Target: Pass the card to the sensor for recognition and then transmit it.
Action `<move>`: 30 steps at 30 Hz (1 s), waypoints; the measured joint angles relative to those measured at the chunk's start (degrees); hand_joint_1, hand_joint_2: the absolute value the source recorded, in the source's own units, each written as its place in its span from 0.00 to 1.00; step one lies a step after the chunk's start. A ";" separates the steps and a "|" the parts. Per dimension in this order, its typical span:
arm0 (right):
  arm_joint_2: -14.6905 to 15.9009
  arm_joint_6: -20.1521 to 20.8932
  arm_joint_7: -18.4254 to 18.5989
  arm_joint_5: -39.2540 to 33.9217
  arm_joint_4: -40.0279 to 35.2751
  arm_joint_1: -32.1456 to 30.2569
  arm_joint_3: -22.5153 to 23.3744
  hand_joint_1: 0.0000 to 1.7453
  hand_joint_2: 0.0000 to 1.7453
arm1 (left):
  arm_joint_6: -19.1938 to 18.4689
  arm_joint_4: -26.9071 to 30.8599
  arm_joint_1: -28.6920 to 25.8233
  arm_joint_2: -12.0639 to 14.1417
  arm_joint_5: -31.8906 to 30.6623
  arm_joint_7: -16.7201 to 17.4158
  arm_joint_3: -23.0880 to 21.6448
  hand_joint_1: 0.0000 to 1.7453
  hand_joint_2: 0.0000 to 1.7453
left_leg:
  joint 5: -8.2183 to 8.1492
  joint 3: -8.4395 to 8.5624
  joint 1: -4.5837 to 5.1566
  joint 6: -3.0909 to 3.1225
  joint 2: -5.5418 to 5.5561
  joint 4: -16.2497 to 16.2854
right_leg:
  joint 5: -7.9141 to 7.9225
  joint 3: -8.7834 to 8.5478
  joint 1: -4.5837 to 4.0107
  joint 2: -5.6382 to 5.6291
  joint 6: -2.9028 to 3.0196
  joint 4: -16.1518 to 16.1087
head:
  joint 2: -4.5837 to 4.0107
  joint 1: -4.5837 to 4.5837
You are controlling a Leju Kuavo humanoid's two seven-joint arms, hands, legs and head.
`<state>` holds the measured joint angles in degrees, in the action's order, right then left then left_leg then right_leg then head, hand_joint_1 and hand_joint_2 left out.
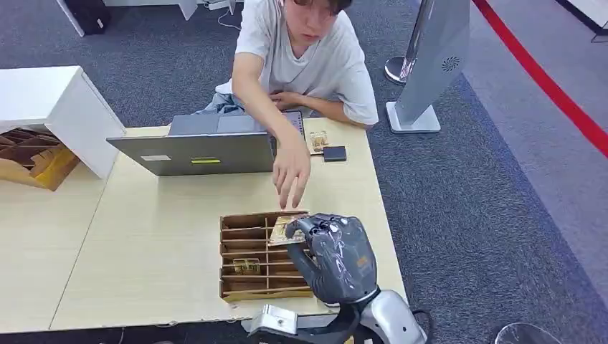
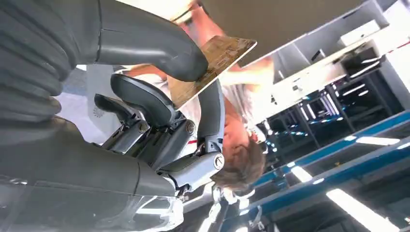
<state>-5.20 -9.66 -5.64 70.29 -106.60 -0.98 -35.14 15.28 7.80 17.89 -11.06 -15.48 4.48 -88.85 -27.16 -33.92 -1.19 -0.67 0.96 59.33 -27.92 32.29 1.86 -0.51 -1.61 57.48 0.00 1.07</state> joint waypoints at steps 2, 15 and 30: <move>-0.28 -0.15 0.19 0.31 0.48 0.24 0.50 1.00 1.00 | -0.28 0.00 0.06 -0.07 -0.33 -0.02 0.00 0.00 0.00 | 0.00 0.00 0.00 0.00 0.00 0.00 | 0.00 0.00 0.00 0.00 0.00 0.00 | 0.00 0.00; -1.01 -0.61 0.72 0.44 2.36 0.94 1.51 1.00 1.00 | -0.55 0.00 0.28 -0.09 -0.98 -0.02 0.00 0.00 0.00 | 0.00 0.00 0.00 0.00 0.00 0.00 | 0.00 0.00 0.00 0.00 0.00 0.00 | 0.00 0.00; -2.80 -0.76 1.68 0.50 7.96 3.10 2.62 0.10 1.00 | -1.60 0.00 0.47 -0.35 -1.92 -0.02 0.00 0.00 0.00 | 0.00 0.00 0.00 0.00 0.00 0.00 | 0.00 0.00 0.00 0.00 0.00 0.00 | 0.00 0.02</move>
<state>-8.00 -10.43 -3.96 70.79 -98.64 2.12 -32.52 13.68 7.80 18.36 -11.41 -17.40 4.46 -88.85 -27.16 -33.92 -1.19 -0.67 0.96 59.33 -27.92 32.29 1.86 -0.51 -1.61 57.48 0.00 1.09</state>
